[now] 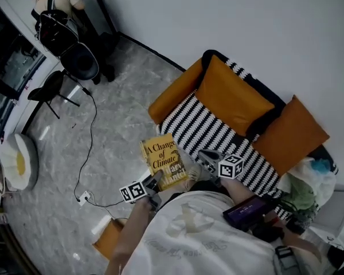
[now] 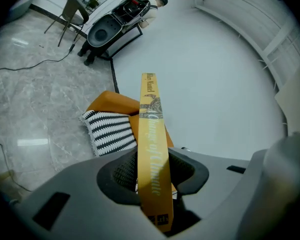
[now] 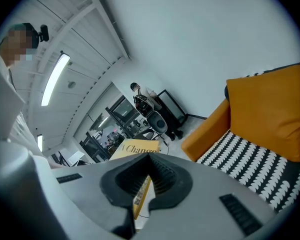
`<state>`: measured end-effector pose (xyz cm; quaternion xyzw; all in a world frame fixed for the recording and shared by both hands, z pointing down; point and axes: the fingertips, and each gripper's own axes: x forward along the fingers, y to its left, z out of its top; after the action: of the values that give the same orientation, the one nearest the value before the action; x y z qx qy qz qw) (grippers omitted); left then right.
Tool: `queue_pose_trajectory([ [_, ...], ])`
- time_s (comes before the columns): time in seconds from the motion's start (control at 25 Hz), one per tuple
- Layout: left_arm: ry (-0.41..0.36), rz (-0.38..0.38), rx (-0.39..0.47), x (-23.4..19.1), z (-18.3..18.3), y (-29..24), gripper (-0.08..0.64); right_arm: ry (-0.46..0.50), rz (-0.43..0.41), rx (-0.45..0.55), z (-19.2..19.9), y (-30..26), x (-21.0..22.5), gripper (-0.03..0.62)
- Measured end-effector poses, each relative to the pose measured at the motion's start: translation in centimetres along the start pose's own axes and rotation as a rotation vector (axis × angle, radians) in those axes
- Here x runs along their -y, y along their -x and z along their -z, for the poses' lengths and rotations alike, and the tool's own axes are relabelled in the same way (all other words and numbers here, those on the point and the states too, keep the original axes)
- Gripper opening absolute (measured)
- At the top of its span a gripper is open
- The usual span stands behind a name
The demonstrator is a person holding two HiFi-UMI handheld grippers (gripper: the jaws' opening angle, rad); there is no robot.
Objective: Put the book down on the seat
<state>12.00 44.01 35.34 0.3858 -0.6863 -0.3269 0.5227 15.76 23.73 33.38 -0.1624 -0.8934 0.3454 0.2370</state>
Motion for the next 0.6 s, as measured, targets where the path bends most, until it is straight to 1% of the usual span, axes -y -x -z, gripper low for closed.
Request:
queue_pose_trajectory([
  [0.16,-0.029,-0.008,-0.048,0.8,-2.5,-2.4,0.147,-0.031,0.018,0.012,-1.4,-1.0,2.0,0.015],
  [0.36,-0.056,-0.012,-0.065,1.6,-5.6,-5.1,0.147,-0.056,0.029,0.04,-3.3,-1.6,4.1,0.015],
  [0.48,-0.067,-0.017,-0.094,2.2,-6.5,-7.1,0.147,-0.07,0.041,0.058,-4.5,-1.4,5.9,0.015],
  [0.6,-0.075,-0.013,-0.118,2.8,-7.2,-7.7,0.147,-0.083,0.053,0.067,-4.9,-1.3,6.6,0.015],
])
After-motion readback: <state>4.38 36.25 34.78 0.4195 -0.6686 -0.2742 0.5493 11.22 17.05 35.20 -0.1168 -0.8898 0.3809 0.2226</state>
